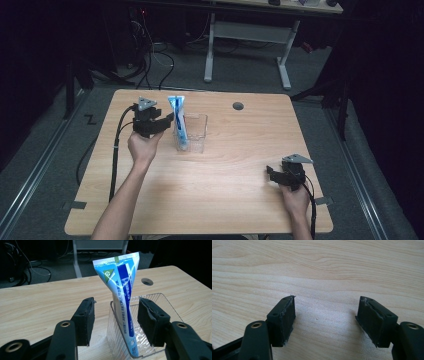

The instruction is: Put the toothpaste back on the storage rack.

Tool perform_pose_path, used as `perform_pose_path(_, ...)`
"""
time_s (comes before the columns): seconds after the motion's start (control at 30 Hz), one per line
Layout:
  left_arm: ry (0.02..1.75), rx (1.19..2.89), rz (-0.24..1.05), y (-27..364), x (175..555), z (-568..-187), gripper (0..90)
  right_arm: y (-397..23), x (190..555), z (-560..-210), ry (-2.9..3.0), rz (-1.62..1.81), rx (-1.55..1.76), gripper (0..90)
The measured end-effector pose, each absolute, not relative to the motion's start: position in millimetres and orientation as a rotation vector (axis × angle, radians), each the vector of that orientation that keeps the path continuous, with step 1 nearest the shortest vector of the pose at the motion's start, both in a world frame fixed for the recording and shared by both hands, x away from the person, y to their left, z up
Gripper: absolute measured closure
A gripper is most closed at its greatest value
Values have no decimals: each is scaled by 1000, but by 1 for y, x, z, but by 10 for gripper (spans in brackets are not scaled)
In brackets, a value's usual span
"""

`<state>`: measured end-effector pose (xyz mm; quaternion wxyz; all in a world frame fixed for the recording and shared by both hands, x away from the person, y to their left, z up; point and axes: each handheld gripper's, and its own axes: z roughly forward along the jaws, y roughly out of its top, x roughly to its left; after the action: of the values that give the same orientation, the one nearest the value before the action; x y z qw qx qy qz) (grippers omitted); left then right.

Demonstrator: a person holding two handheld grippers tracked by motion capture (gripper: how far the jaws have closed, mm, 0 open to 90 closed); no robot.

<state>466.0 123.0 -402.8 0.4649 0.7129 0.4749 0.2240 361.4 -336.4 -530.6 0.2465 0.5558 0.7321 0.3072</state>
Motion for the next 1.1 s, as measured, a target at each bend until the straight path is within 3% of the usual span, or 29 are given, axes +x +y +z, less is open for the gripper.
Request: perform_pose_path(1.1, 1131, 1695, 607, 151, 434, -397, 496, -336, 361, -531, 1997, 838, 1516, 310)
